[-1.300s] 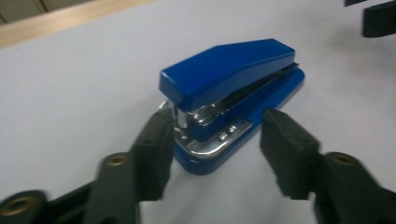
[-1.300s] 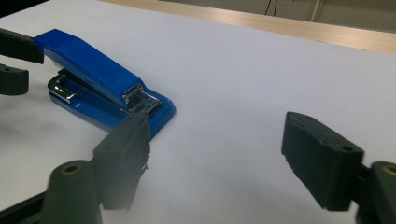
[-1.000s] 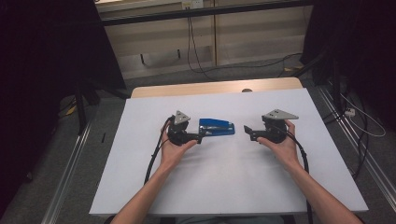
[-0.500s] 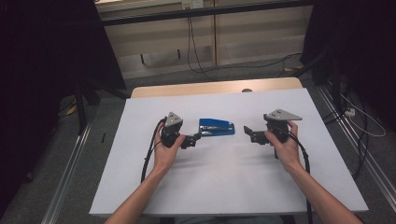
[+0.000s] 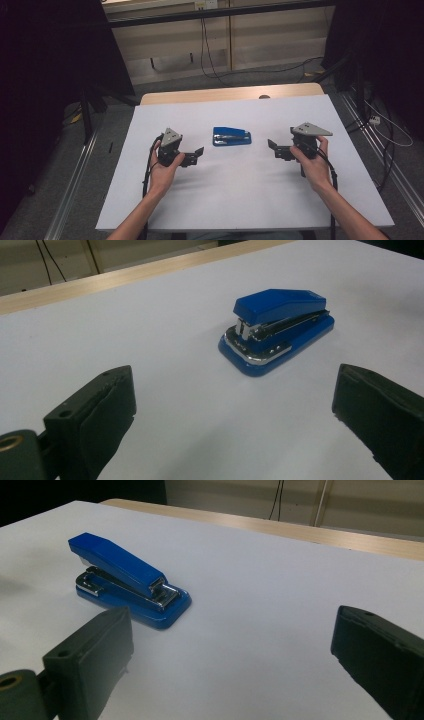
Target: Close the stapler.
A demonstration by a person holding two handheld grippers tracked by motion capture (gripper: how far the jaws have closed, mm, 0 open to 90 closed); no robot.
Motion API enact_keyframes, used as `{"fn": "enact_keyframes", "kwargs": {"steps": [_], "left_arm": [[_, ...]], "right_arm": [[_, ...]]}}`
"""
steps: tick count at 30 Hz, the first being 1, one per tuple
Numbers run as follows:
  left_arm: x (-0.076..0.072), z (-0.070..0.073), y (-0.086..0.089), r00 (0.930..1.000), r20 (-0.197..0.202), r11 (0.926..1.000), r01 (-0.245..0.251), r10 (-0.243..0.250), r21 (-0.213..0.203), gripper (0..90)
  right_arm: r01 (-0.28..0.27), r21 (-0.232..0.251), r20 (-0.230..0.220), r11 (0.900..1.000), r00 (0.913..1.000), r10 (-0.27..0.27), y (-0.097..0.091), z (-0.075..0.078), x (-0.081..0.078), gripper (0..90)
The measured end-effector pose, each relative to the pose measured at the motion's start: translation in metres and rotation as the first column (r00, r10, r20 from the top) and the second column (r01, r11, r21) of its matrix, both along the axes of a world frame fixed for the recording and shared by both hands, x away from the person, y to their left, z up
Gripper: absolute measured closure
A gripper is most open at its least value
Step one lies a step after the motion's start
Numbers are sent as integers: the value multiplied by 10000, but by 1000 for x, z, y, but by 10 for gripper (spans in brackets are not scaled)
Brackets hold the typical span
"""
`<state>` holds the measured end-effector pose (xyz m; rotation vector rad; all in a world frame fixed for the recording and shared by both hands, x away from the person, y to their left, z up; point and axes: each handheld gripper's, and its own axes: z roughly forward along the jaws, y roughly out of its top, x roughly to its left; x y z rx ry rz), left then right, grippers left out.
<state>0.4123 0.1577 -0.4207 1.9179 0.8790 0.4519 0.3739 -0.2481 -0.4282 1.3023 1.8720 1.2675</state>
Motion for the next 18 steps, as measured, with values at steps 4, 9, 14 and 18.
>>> {"fn": "enact_keyframes", "kwargs": {"steps": [4, 9, 14, 18], "left_arm": [[-7, 5, 9, 9997, 145, 9994, -205, 209, -283, 41], [-19, 16, 20, 9977, 609, 9981, -278, 311, -548, 47], [-27, 16, 30, 9975, 607, 9988, -346, 366, -341, 44], [-29, 9, 37, 9986, 303, 9985, -429, 439, -329, 43]], "right_arm": [[46, -21, -21, 10000, 10000, -46, -5, -1, -8, 31], [228, -93, -13, 9997, 9997, -228, -11, 2, -14, 28], [378, -241, -32, 9990, 9993, -378, -15, 4, -21, 22], [470, -482, -112, 9977, 9988, -476, -17, 0, -28, 23]]}}
